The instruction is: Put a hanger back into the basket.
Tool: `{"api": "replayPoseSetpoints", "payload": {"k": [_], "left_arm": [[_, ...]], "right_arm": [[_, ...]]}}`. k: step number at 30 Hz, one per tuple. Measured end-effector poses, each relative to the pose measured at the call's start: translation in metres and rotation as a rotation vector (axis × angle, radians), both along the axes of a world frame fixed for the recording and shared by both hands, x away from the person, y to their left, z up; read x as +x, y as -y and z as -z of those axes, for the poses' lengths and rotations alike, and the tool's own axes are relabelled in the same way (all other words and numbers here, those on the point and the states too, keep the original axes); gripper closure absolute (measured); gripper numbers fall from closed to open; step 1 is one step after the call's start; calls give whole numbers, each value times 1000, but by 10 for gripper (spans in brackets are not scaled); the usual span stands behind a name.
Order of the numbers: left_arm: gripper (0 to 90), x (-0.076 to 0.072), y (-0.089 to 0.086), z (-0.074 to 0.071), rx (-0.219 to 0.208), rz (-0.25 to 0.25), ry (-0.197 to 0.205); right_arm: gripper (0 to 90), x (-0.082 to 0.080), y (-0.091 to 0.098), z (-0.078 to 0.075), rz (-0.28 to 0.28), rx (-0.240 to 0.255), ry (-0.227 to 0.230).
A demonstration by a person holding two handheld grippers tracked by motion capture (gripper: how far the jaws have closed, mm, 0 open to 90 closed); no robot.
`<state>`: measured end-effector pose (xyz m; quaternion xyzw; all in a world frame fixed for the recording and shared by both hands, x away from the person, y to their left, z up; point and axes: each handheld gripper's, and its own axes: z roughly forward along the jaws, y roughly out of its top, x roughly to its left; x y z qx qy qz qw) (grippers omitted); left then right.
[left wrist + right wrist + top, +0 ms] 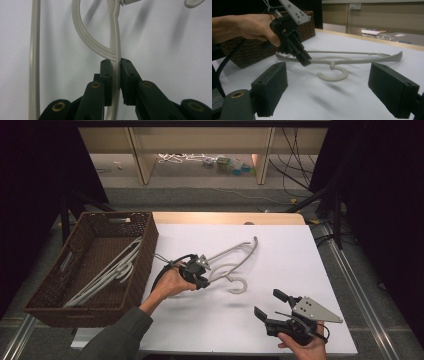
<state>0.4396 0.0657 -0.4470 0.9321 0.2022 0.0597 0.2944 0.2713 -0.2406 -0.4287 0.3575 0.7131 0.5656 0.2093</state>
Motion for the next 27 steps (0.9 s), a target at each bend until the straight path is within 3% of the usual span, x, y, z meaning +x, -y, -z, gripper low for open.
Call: {"api": "replayPoseSetpoints", "payload": {"k": [1, 5, 6, 7, 9, 11, 12, 14, 20, 26, 27], "left_arm": [[813, 1, -2, -3, 18, 9, 4], [815, 1, -5, -8, -9, -6, 8], [816, 1, -6, -10, -10, -1, 15], [816, 1, -7, -12, -7, -1, 19], [817, 1, -9, -15, -24, -9, 15], [817, 0, -10, -17, -63, -33, 13], [817, 1, -13, -21, -36, -9, 22], [817, 1, -15, -25, -44, -17, 23], [818, -4, -20, -39, -81, -19, 23], [819, -12, -23, -52, -160, -50, 36], [819, -12, -25, -55, -147, -33, 43]], "right_arm": [[166, 0, 0, -1, 4, -6, 0], [166, 1, -1, 1, -1, 24, 15], [166, 0, 0, 0, 8, -3, 5], [166, 0, 0, 0, 8, 1, 11], [166, 1, -1, 1, 0, 26, 13], [166, 0, 0, 0, 8, -1, 7], [166, 0, 0, 0, 8, 0, 10], [166, 1, -1, 1, -1, 19, 10], [166, 1, 0, 1, 1, 9, 5], [165, 1, 2, 1, 10, -1, 7], [165, 2, 0, 2, 8, 23, 19]]}}
